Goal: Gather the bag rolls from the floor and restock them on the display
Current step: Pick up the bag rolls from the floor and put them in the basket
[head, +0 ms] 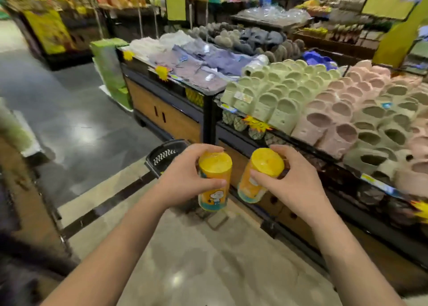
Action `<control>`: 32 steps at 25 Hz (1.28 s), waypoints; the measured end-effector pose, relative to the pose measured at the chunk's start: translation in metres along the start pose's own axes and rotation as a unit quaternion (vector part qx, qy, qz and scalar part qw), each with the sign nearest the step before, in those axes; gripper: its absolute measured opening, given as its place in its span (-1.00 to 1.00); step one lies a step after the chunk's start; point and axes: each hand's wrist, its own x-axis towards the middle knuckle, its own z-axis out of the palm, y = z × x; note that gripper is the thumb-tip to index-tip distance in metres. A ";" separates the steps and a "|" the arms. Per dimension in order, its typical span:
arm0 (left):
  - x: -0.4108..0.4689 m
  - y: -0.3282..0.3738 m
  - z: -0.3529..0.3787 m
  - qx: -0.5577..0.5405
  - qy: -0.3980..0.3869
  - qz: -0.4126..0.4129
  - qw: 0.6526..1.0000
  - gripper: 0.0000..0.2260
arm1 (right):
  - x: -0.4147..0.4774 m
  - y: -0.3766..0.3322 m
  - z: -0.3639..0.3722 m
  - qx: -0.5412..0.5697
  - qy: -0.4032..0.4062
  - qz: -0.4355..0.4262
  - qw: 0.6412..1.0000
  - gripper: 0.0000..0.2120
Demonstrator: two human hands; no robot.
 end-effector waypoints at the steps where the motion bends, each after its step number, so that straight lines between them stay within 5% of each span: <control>1: 0.001 -0.013 -0.019 -0.001 0.016 -0.010 1.000 -0.41 | 0.013 -0.012 0.017 0.003 -0.021 -0.008 1.000 -0.29; 10: 0.081 -0.130 -0.143 0.013 0.102 -0.083 0.991 -0.39 | 0.191 -0.082 0.166 -0.051 -0.194 -0.107 0.974 -0.38; 18: 0.242 -0.204 -0.199 0.088 0.047 -0.093 0.991 -0.35 | 0.362 -0.088 0.228 -0.130 -0.242 -0.120 0.954 -0.41; 26: 0.376 -0.296 -0.214 0.135 -0.119 -0.020 0.983 -0.25 | 0.438 -0.064 0.283 -0.179 -0.223 0.011 0.958 -0.36; 32: 0.454 -0.368 -0.206 0.125 -0.287 0.069 0.947 -0.18 | 0.438 -0.057 0.341 -0.190 -0.137 0.205 0.950 -0.38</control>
